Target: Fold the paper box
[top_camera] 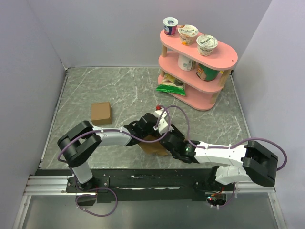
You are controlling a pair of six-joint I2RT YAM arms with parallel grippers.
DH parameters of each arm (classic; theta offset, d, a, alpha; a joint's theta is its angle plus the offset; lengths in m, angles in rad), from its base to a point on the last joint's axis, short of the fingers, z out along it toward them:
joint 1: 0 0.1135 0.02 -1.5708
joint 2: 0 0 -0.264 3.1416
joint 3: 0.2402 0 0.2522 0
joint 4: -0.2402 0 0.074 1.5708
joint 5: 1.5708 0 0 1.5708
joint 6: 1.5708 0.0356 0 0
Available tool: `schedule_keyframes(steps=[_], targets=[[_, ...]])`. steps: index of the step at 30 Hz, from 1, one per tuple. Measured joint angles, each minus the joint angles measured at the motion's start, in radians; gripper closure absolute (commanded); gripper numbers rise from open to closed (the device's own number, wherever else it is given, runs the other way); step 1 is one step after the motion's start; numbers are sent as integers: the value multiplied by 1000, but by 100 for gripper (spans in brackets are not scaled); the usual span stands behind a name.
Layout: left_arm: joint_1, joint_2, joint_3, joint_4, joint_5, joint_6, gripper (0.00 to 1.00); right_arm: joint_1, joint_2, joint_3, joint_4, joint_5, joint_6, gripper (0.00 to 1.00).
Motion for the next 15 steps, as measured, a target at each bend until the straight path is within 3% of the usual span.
schedule_keyframes(steps=[2, 7, 9, 15], targets=[[-1, 3, 4, -2, -18, -10, 93, 1, -4, 0, -8, -12, 15, 22], [-12, 11, 9, -4, -111, -50, 91, 4, -87, 0, -53, -61, 48, 12], [-17, 11, 5, 0, -138, -64, 91, 7, -159, 0, -72, -82, 69, 3], [-14, -30, -47, 8, -215, -98, 91, 3, -407, 2, -109, -124, 166, 2]])
